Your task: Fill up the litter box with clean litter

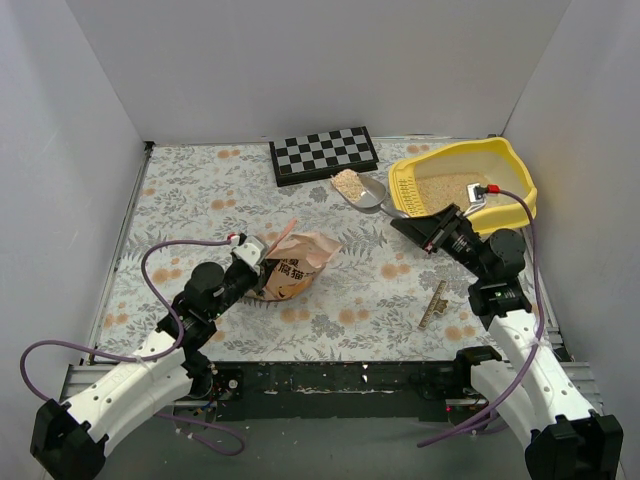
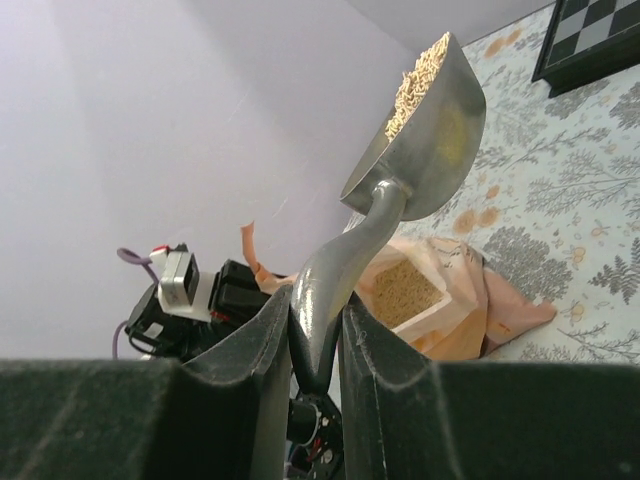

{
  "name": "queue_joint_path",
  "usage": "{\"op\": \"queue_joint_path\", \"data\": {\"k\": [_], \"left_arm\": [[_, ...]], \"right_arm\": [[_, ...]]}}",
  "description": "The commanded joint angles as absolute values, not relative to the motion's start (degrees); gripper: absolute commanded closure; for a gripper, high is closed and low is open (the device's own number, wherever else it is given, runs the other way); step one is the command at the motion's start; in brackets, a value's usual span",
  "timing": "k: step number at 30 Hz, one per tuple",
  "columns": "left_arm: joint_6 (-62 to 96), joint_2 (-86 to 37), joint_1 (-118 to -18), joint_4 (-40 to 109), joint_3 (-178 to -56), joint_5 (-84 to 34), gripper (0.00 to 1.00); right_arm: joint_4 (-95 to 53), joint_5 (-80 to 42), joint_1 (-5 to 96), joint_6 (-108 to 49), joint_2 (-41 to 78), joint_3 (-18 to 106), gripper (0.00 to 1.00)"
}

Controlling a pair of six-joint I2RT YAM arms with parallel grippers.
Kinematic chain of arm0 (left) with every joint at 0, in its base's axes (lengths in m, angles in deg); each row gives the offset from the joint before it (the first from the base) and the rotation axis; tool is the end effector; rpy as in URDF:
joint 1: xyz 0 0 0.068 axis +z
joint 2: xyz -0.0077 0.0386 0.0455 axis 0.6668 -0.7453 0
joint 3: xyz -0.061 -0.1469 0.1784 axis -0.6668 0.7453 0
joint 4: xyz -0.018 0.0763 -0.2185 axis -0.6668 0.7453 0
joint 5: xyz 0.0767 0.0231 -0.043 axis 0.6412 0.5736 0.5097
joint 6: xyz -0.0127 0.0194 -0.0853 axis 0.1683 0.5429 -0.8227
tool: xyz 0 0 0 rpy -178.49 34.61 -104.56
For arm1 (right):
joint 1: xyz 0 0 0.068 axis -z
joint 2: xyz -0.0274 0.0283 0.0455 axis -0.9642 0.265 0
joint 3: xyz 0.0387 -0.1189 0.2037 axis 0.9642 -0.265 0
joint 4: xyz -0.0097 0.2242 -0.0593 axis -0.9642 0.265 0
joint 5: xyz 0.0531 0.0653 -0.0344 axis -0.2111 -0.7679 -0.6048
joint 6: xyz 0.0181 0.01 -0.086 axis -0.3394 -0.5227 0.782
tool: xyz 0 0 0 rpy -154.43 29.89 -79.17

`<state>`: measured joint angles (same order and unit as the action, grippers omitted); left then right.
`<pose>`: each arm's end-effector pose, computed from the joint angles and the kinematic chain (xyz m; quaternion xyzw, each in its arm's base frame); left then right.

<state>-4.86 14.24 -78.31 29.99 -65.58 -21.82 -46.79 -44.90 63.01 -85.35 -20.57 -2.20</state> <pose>0.1641 -0.1296 0.2242 0.0482 0.7617 -0.3956 0.5109 0.1949 0.0850 0.3084 0.0511 0.6392 0.5950 0.4845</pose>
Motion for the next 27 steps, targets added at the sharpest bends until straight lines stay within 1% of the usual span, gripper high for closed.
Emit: {"op": "queue_joint_path", "data": {"k": [1, 9, 17, 21, 27], "left_arm": [[-5.2, 16.7, -78.5, 24.8, -65.8, -22.7, 1.0], [-5.4, 17.5, -78.5, 24.8, -65.8, -23.0, 1.0], [-5.4, 18.2, -78.5, 24.9, -65.7, -22.9, 1.0], [-5.3, 18.1, -78.6, 24.9, -65.7, -22.9, 1.0], [-5.3, 17.8, -78.6, 25.1, -65.9, -22.3, 1.0]], "right_arm": [[-50.0, -39.2, 63.4, -83.0, -19.7, 2.6, 0.99], [-49.9, -37.1, 67.4, -80.8, -15.7, 5.1, 0.99], [-50.0, -39.9, 77.5, -80.3, -12.9, 5.0, 0.99], [-45.7, -39.7, 81.9, -77.9, -12.9, 5.4, 0.99], [-34.7, -35.9, 86.1, -71.3, -11.4, 8.1, 0.99]]}}
